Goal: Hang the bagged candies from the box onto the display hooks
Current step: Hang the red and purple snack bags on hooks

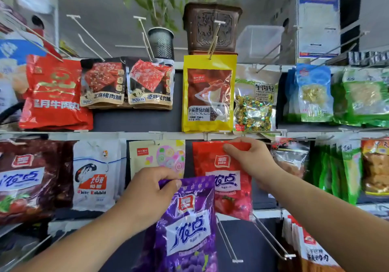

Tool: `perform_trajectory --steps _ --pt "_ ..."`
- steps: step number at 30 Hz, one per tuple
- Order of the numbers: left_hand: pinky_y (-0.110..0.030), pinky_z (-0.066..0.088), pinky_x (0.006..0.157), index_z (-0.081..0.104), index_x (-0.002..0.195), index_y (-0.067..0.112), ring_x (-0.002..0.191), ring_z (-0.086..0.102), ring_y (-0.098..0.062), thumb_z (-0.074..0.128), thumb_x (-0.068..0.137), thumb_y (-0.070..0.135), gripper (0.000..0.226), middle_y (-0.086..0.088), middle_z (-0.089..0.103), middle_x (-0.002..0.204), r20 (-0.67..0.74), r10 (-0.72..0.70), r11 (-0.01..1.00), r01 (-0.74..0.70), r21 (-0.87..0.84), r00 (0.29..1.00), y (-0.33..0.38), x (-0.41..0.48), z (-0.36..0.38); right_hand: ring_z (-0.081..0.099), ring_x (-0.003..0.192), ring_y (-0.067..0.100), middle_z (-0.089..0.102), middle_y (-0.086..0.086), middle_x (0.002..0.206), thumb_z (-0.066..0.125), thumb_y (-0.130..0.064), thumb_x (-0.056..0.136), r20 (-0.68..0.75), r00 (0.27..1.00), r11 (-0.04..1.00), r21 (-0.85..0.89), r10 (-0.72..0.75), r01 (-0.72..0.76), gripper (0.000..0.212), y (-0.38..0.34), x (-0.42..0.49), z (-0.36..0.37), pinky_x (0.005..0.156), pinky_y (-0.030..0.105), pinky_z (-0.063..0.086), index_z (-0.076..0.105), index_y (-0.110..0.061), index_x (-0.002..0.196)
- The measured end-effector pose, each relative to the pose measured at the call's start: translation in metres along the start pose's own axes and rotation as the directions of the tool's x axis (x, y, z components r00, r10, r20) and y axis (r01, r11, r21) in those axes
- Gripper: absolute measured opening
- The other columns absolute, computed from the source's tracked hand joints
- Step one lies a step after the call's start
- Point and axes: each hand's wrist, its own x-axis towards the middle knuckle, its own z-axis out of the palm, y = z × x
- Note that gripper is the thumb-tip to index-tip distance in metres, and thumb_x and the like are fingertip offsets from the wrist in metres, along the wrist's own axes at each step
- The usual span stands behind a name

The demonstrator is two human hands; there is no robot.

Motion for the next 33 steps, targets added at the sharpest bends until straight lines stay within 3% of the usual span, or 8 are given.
perform_trajectory --steps 12,15,18,22,25,27,29,33 --pt "0.003 0.041 0.064 0.078 0.090 0.026 0.087 0.060 0.014 0.066 0.096 0.023 0.013 0.016 0.073 0.086 -0.102 0.007 0.998 -0.014 -0.062 0.995 0.001 0.024 0.003 0.071 0.062 0.029 0.071 0.018 0.079 0.068 -0.007 0.093 0.056 0.978 0.957 0.201 0.201 -0.208 0.006 0.011 0.042 0.012 0.064 0.044 0.063 0.063 -0.005 0.093" --pt "0.003 0.041 0.065 0.077 0.091 0.026 0.089 0.060 0.014 0.066 0.096 0.025 0.013 0.018 0.072 0.088 -0.096 0.005 0.997 -0.012 -0.070 0.995 0.001 0.024 0.002 0.074 0.074 0.030 0.076 0.013 0.082 0.076 -0.022 0.090 -0.083 0.993 0.980 -0.176 0.081 -0.095 0.019 0.024 0.057 0.011 0.077 0.049 0.064 0.067 -0.009 0.079" --pt "-0.006 0.044 0.068 0.077 0.091 0.027 0.089 0.062 0.010 0.066 0.096 0.026 0.013 0.019 0.072 0.089 -0.090 0.012 0.998 -0.017 -0.055 0.996 0.002 0.023 0.002 0.070 0.079 0.023 0.073 0.000 0.081 0.075 -0.041 0.087 -0.124 0.984 0.754 -0.657 -0.128 0.016 0.024 0.019 0.066 0.013 0.072 0.042 0.061 0.067 -0.020 0.077" --pt "0.004 0.038 0.073 0.077 0.091 0.026 0.095 0.057 0.016 0.066 0.097 0.024 0.013 0.021 0.071 0.092 -0.084 0.050 0.999 -0.051 -0.019 0.995 0.005 0.019 0.000 0.057 0.105 0.025 0.057 0.001 0.114 0.074 -0.045 0.087 -0.099 0.926 0.496 -0.862 -0.365 0.103 0.036 0.015 0.057 0.017 0.068 0.034 0.046 0.062 -0.019 0.108" --pt "0.006 0.036 0.071 0.076 0.089 0.029 0.094 0.057 0.016 0.065 0.097 0.022 0.015 0.022 0.071 0.089 -0.077 0.072 0.997 -0.072 -0.006 0.994 0.009 0.017 -0.001 0.058 0.094 0.025 0.061 0.006 0.100 0.068 -0.032 0.092 -0.075 0.882 0.690 -0.655 -0.465 0.308 0.017 0.016 0.028 0.013 0.068 0.037 0.047 0.062 -0.016 0.096" --pt "0.006 0.036 0.071 0.075 0.088 0.030 0.094 0.057 0.016 0.065 0.097 0.021 0.016 0.023 0.070 0.088 -0.064 0.085 0.996 -0.086 -0.008 0.994 0.012 0.016 0.003 0.065 0.088 0.028 0.071 0.015 0.094 0.065 -0.026 0.096 0.068 0.986 0.957 -0.240 -0.152 0.164 0.017 0.015 0.000 0.008 0.075 0.042 0.052 0.071 -0.011 0.091" --pt "0.006 0.036 0.071 0.075 0.089 0.028 0.093 0.057 0.017 0.065 0.097 0.019 0.016 0.024 0.069 0.087 -0.069 0.096 0.995 -0.097 -0.015 0.993 0.017 0.017 0.009 0.070 0.101 0.033 0.076 0.018 0.108 0.061 -0.026 0.101 0.317 0.941 0.993 -0.004 0.117 -0.122 0.025 0.016 -0.027 0.002 0.090 0.045 0.054 0.074 -0.006 0.105" --pt "0.006 0.037 0.071 0.074 0.088 0.031 0.091 0.058 0.018 0.065 0.097 0.018 0.018 0.025 0.069 0.088 -0.074 0.104 0.993 -0.107 -0.045 0.992 0.028 0.019 0.027 0.070 0.112 0.033 0.073 0.020 0.122 0.058 -0.026 0.102 0.435 0.879 0.966 0.072 0.194 -0.249 0.034 0.013 -0.052 -0.020 0.105 0.046 0.053 0.067 0.001 0.122"
